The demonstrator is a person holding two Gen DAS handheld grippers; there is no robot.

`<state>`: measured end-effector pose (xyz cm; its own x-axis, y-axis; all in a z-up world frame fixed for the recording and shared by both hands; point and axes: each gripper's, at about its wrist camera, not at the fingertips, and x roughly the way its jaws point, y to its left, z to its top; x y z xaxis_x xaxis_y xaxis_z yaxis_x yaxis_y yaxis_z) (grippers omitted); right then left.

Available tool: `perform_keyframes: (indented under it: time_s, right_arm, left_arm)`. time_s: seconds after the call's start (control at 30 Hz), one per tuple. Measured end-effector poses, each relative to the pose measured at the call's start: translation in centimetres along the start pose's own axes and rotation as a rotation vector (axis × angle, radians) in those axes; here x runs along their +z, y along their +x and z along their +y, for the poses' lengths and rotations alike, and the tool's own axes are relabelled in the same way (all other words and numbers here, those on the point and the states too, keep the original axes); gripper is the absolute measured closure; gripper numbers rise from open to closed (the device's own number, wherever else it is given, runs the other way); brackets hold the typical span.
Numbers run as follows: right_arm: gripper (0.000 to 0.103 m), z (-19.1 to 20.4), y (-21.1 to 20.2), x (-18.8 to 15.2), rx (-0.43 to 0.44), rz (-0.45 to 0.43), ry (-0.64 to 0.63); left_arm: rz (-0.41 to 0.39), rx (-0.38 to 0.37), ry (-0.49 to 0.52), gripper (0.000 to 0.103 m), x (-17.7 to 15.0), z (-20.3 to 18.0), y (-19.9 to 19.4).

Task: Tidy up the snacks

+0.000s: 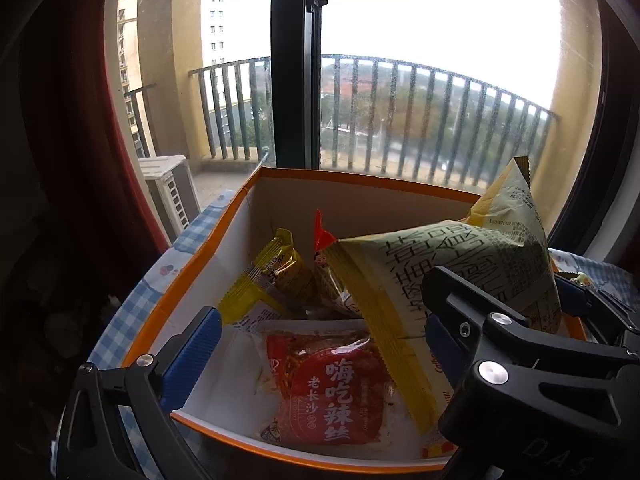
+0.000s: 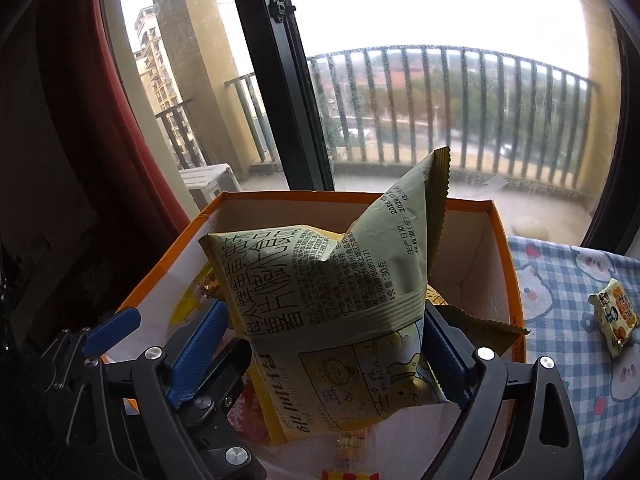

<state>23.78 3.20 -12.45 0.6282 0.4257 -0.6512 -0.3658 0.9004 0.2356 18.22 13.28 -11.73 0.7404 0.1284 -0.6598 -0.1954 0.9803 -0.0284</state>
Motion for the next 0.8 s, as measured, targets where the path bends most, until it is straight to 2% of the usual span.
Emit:
perform_keyframes:
  time_s: [0.4,0.8]
  right_arm:
    - [0.006,0.0,-3.9,-0.9,-0.039,-0.032,-0.026]
    - [0.005,-0.5,-10.3,-2.0,-0.057,-0.115,-0.077]
  left_arm:
    - [-0.029,-0.037,0.007,0.001,-0.7,-1.0,-3.1]
    - [-0.089,-0.078,0.018,0.001,-2.0,-3.3,-7.4]
